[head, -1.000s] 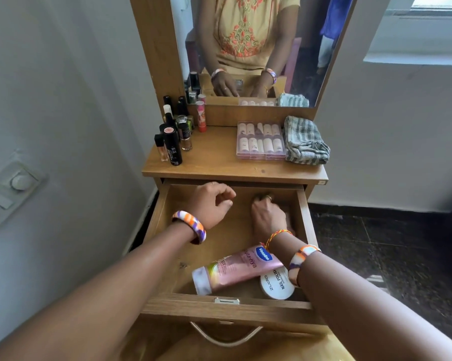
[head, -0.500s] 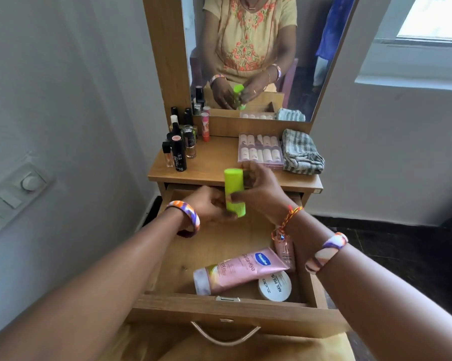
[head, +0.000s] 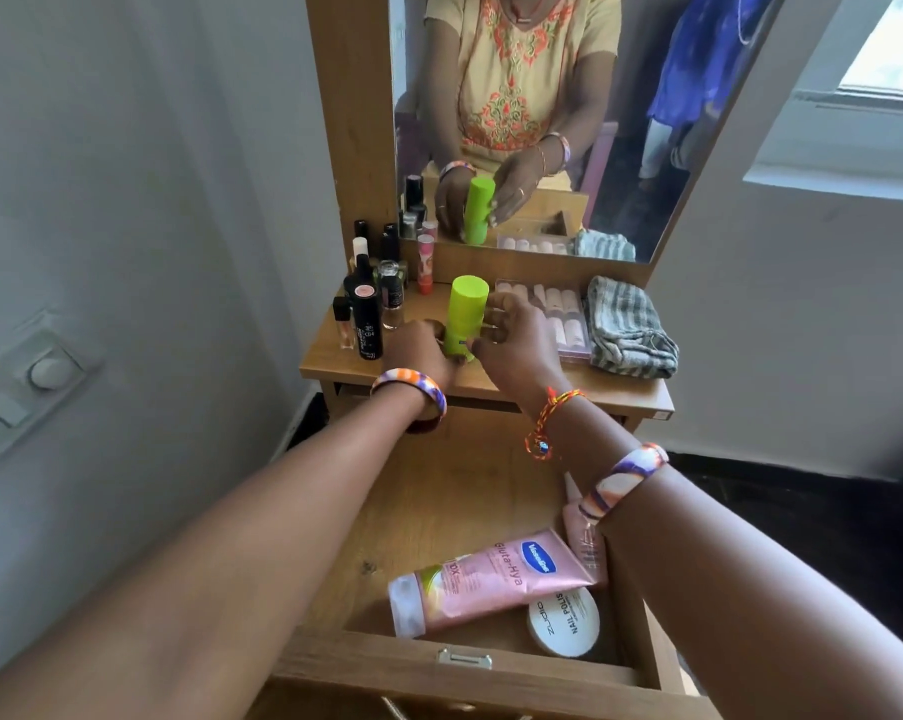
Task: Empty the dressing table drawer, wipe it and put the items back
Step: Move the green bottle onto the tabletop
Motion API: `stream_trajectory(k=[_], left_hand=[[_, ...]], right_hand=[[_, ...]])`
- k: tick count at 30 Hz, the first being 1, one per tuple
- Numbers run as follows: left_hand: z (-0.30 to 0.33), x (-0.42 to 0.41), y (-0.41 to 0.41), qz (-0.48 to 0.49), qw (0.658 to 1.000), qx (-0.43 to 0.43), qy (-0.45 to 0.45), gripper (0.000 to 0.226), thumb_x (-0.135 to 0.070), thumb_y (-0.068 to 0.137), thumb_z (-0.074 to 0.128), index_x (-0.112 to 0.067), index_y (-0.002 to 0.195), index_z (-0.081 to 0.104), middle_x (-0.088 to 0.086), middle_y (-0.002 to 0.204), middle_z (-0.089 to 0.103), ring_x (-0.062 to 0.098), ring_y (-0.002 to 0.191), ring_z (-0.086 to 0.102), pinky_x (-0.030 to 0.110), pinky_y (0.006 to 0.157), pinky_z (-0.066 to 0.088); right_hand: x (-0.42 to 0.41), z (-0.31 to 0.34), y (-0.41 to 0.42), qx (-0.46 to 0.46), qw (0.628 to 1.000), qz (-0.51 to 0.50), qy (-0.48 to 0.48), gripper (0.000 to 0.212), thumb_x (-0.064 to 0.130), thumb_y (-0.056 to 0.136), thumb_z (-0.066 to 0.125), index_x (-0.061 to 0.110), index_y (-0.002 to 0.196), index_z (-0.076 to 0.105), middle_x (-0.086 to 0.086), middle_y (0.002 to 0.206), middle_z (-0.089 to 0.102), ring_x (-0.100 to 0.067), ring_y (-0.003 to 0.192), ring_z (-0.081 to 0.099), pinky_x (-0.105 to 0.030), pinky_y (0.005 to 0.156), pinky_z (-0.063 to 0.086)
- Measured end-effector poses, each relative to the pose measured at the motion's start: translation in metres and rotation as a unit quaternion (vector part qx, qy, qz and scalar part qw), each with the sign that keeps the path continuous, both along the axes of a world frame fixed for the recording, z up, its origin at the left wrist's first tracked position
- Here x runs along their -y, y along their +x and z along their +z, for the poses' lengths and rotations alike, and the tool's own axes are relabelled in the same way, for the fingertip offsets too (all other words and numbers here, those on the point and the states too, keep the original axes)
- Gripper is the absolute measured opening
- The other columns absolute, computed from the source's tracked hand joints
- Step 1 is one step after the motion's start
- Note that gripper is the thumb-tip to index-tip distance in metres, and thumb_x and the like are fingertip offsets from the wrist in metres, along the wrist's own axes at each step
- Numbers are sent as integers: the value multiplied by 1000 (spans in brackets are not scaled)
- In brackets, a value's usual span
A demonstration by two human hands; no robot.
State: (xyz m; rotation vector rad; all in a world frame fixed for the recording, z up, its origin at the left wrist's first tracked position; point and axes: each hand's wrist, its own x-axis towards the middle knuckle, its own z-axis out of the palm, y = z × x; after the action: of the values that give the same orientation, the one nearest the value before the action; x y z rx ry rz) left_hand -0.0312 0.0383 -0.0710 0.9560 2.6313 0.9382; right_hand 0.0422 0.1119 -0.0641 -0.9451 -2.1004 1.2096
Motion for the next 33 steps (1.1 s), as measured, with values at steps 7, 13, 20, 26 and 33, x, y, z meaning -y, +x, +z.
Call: stream_trajectory(k=[7, 13, 20, 26, 33], left_hand=[[-1, -41, -25, 2, 1000, -26, -8, 25, -20, 86, 63, -5, 106, 70, 19, 110, 68, 34, 103, 62, 33, 83, 48], [1, -69, -37, 7, 999, -29, -20, 29, -23, 87, 64, -3, 108, 69, 18, 113, 67, 34, 106, 62, 34, 85, 48], [0, -69, -39, 33, 999, -18, 25, 23, -15, 82, 67, -5, 103, 67, 14, 107, 69, 31, 103, 63, 38, 90, 52], [16, -18, 8, -49, 977, -49, 202, 13, -5, 82, 64, -7, 94, 69, 0, 82, 65, 11, 72, 59, 20, 68, 52], [-7, 52, 36, -264, 958, 41, -100, 19, -14, 83, 67, -10, 101, 69, 5, 103, 68, 14, 88, 60, 18, 75, 44]], right_hand=[[-20, -4, 1, -26, 998, -33, 45, 38, -8, 74, 57, 5, 109, 61, -10, 99, 69, -22, 94, 66, -34, 86, 55], [-24, -8, 14, -65, 996, -30, 51, 32, -11, 77, 53, 1, 104, 65, -9, 91, 69, -16, 87, 65, -23, 81, 54], [-23, -6, 18, -110, 993, -20, 37, 27, -13, 78, 54, 2, 96, 66, -4, 86, 65, -14, 81, 63, -16, 77, 52], [-11, 3, 41, -37, 995, 94, 17, 29, -17, 75, 57, 10, 81, 63, 2, 70, 63, -1, 58, 60, -17, 57, 56], [-82, -113, 65, 413, 863, 290, -14, 23, 15, 77, 72, 16, 99, 65, 3, 86, 70, -14, 84, 68, -26, 70, 59]])
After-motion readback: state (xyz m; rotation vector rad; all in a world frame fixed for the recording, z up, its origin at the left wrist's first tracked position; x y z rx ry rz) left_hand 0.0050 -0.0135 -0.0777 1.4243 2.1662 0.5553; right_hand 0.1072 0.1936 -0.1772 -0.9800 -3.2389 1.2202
